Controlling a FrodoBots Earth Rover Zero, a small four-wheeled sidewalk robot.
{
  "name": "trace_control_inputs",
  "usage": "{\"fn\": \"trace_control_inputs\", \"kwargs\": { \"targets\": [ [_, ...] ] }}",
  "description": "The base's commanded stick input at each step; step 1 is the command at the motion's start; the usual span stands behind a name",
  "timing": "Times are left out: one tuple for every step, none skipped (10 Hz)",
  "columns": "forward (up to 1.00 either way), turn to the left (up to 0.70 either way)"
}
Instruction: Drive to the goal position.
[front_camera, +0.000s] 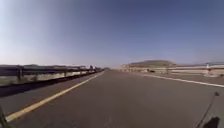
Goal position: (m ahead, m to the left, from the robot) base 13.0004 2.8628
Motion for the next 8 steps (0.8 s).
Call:
{"fn": "trace_control_inputs", "kwargs": {
  "targets": [
    [0.85, 0.07],
    [0.85, 0.23],
    [0.85, 0.0],
    [0.85, 0.0],
    [0.85, 0.0],
    [0.85, 0.0],
    [0.85, 0.0],
    [0.85, 0.0]
  ]
}}
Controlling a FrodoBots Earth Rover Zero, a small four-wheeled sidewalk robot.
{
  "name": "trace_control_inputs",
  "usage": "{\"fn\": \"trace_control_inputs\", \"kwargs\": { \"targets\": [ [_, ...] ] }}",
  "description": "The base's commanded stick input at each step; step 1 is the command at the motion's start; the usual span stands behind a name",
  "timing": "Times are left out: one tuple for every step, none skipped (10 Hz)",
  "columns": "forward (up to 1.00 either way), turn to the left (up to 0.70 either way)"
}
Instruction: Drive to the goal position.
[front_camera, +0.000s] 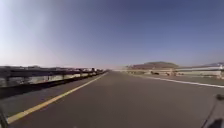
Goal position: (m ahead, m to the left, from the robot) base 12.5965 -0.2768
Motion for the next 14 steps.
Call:
{"fn": "trace_control_inputs", "kwargs": {
  "targets": [
    [0.85, 0.0],
    [0.85, 0.0],
    [0.85, 0.0],
    [0.85, 0.0],
    [0.85, 0.0],
    [0.85, 0.0],
    [0.85, 0.0],
    [0.85, 0.0],
    [0.85, 0.0],
    [0.85, 0.0],
    [0.85, 0.0],
    [0.85, 0.0],
    [0.85, 0.0],
    [0.85, 0.0]
  ]
}}
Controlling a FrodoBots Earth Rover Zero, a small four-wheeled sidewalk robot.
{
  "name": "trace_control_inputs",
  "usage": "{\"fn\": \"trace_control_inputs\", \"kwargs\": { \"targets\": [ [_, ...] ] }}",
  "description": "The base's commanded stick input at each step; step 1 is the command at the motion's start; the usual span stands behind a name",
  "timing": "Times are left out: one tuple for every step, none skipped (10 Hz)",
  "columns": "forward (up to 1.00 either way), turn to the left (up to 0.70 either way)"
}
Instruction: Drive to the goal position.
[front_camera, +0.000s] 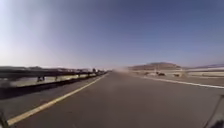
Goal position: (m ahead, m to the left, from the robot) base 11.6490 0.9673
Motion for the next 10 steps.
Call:
{"fn": "trace_control_inputs", "kwargs": {
  "targets": [
    [0.85, 0.0],
    [0.85, 0.0],
    [0.85, 0.0],
    [0.85, 0.0],
    [0.85, 0.0],
    [0.85, 0.0],
    [0.85, 0.0],
    [0.85, 0.0],
    [0.85, 0.0],
    [0.85, 0.0]
  ]
}}
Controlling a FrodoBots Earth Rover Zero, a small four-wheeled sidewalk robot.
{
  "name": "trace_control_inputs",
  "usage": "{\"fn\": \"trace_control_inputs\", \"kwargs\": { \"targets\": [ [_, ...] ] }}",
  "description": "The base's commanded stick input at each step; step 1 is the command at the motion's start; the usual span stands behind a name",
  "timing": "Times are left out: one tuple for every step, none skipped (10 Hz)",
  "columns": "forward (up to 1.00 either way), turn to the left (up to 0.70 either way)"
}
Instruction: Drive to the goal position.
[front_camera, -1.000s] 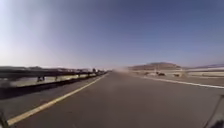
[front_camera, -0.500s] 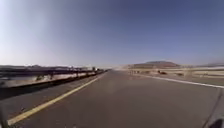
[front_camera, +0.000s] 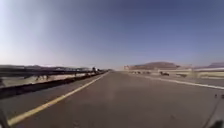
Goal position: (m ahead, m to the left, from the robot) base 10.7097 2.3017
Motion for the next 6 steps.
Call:
{"fn": "trace_control_inputs", "kwargs": {
  "targets": [
    [0.85, 0.0],
    [0.85, 0.0],
    [0.85, 0.0],
    [0.85, 0.0],
    [0.85, 0.0],
    [0.85, 0.0]
  ]
}}
